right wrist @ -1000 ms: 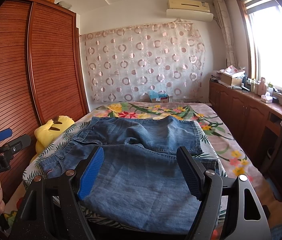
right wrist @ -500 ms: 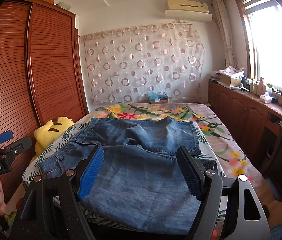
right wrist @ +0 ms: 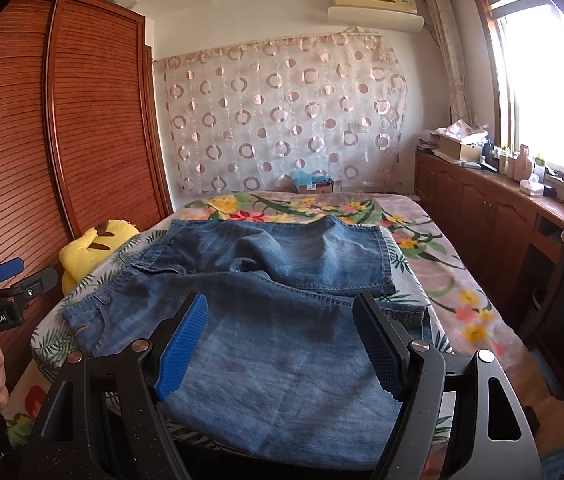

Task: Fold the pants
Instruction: 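Move the right gripper to the jeans leg hem and close on it, then lift the hem with the right gripper while the left gripper grasps the waistband, then carry the held hem with the right gripper over toward the left gripper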

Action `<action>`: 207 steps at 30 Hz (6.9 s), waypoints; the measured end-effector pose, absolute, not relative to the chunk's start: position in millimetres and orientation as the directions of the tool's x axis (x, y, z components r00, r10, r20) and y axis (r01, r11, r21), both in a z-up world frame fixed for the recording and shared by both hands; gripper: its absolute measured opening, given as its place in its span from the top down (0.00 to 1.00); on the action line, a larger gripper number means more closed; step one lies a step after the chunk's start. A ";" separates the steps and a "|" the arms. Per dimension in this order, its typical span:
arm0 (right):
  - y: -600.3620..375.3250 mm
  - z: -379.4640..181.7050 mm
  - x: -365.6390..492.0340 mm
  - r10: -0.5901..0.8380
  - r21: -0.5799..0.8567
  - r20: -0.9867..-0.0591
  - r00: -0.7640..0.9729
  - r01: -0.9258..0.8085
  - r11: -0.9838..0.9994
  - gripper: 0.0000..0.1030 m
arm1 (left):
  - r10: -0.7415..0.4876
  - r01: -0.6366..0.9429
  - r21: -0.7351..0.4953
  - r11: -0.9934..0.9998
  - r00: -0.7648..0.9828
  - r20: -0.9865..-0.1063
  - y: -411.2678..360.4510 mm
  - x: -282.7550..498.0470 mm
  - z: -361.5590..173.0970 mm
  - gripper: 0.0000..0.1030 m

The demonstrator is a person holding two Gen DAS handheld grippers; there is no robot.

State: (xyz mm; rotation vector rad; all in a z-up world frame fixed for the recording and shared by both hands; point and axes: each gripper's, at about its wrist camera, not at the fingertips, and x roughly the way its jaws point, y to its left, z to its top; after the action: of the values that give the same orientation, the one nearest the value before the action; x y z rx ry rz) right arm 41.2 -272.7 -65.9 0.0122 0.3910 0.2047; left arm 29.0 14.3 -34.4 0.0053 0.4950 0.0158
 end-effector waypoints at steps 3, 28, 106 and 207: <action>-279.0 -72.5 47.0 0.189 0.053 -0.400 0.897 -0.183 0.982 0.25 | 0.018 -0.013 0.013 1.000 0.864 -0.504 21.7 36.8 -47.6 0.00; -328.5 -106.9 60.7 0.016 -0.023 -0.647 0.763 -0.041 0.999 0.47 | 0.083 -0.109 0.003 0.994 0.739 -0.668 110.5 86.6 -124.5 0.00; -332.7 -47.7 87.4 0.122 -0.101 -0.467 0.876 -0.190 0.977 0.96 | -0.058 -0.002 -0.110 0.994 0.842 -0.536 159.1 79.1 -53.2 0.89; -325.1 -44.1 356.1 0.069 -0.053 -0.673 0.736 -0.140 0.989 0.98 | -0.010 0.021 0.011 1.000 0.805 -0.593 130.9 395.9 -45.6 0.89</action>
State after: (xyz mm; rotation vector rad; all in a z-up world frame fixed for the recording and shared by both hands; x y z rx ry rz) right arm 356.1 -325.1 -44.1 -0.1023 0.7345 0.1148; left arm 395.9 130.9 -45.6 0.0178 0.6350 -0.0170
